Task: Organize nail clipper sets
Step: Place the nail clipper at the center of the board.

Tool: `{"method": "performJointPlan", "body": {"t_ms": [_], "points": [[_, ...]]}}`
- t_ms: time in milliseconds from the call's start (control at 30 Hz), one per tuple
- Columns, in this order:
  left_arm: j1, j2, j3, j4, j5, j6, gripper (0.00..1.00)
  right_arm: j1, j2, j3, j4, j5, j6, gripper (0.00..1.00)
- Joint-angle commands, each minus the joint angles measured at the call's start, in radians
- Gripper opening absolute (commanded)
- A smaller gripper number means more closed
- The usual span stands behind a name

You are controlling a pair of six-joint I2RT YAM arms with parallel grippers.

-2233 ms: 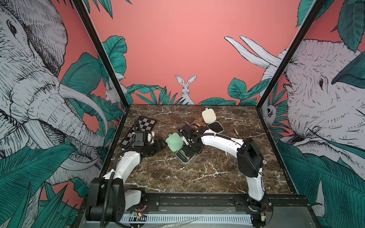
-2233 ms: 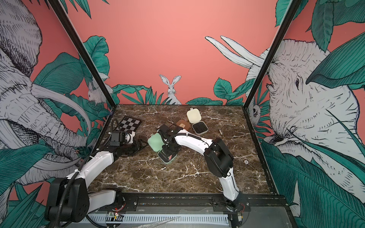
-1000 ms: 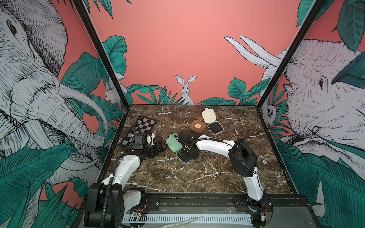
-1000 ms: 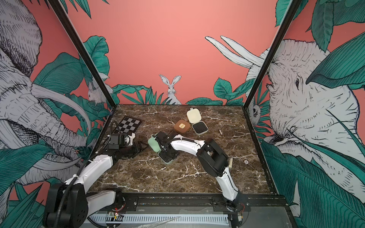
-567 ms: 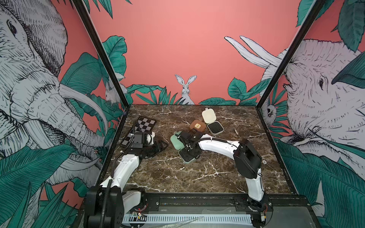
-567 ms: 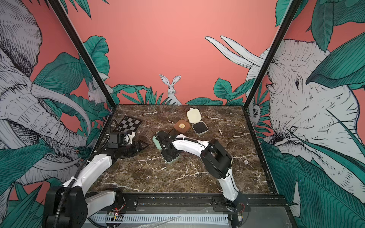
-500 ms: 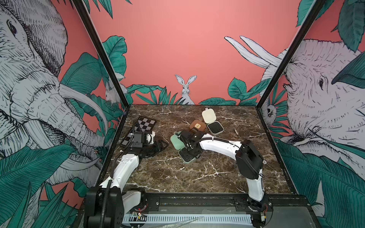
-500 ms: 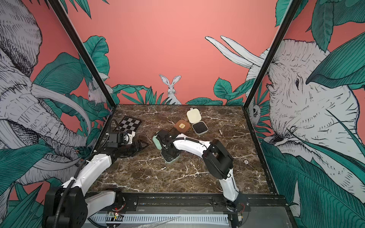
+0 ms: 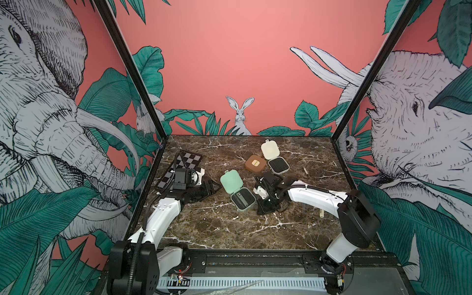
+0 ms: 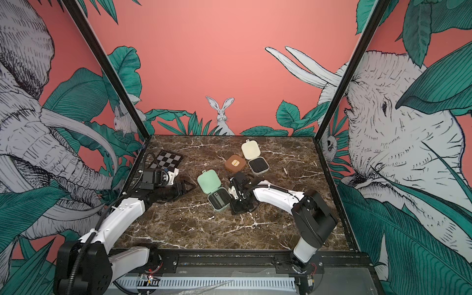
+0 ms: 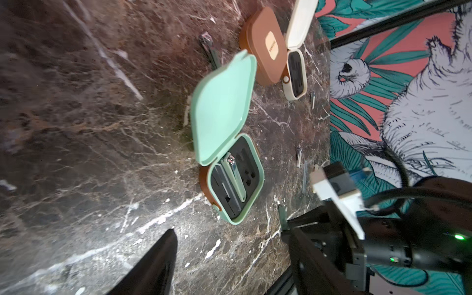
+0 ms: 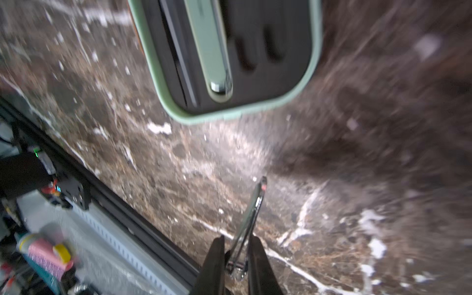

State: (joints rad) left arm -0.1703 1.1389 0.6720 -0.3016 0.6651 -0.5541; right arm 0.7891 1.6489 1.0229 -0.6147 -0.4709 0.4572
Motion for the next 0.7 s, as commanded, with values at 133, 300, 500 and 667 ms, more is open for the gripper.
{"method": "performJointPlan", "body": {"t_ms": [133, 300, 500, 667], "points": [[-0.112, 0.027, 0.021, 0.019, -0.002, 0.016, 0.71, 0.008, 0.071, -0.070, 0.188, -0.342, -0.031, 0.20], [-0.118, 0.017, 0.009, 0.044, -0.012, -0.010, 0.71, -0.008, 0.168, -0.066, 0.185, -0.342, -0.065, 0.19], [-0.120, 0.019, 0.012, 0.041, -0.018, -0.013, 0.71, -0.038, 0.184, -0.073, 0.183, -0.283, -0.057, 0.26], [-0.121, 0.040, 0.021, 0.051, -0.019, -0.013, 0.71, -0.045, 0.116, -0.076, 0.084, -0.142, -0.078, 0.50]]}}
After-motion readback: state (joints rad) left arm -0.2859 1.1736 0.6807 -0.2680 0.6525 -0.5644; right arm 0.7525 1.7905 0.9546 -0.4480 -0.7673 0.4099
